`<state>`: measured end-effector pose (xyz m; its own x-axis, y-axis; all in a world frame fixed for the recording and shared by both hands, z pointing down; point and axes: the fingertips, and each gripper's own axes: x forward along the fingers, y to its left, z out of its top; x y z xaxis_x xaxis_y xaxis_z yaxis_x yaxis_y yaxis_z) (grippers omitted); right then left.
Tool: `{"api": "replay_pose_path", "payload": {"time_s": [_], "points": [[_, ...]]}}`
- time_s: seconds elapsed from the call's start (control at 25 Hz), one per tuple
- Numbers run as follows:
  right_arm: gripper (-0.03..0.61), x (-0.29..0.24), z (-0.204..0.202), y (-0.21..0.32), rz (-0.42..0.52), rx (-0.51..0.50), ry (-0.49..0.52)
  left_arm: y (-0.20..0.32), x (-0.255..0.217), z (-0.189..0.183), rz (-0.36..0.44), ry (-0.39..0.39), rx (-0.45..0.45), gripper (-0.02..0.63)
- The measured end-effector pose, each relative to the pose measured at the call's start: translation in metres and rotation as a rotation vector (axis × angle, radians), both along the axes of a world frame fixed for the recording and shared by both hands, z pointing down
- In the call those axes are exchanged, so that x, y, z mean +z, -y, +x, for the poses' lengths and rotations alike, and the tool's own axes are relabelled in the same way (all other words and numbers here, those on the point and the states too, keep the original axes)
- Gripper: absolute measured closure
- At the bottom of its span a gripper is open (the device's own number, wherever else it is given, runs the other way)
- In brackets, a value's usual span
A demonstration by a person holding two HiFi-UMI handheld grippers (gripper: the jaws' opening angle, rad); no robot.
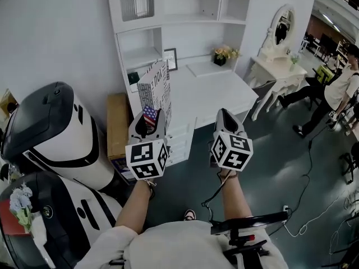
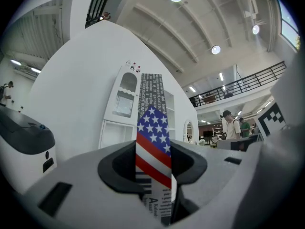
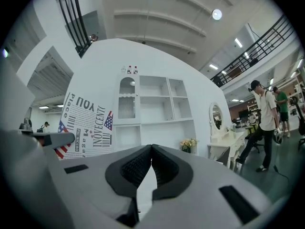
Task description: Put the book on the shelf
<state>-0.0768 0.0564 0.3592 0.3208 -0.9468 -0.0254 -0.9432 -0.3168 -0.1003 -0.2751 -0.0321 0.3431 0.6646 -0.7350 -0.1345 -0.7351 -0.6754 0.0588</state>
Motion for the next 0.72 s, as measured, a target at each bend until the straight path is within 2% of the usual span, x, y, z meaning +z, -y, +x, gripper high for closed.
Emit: {"api": "replay_pose_path", "payload": {"time_s": [0.32,0.72], "points": [[0.557,-0.002,0.048,0.029,-0.016,0.004,0.000,0.033,0.000,0.042,-0.019,-0.002,-0.007,0.454],[0.557,-0.003,0.114,0.048,-0.019,0.011,-0.005,0.053,0.001,0.102,-0.003,0.008,-0.016,0.454]]}}
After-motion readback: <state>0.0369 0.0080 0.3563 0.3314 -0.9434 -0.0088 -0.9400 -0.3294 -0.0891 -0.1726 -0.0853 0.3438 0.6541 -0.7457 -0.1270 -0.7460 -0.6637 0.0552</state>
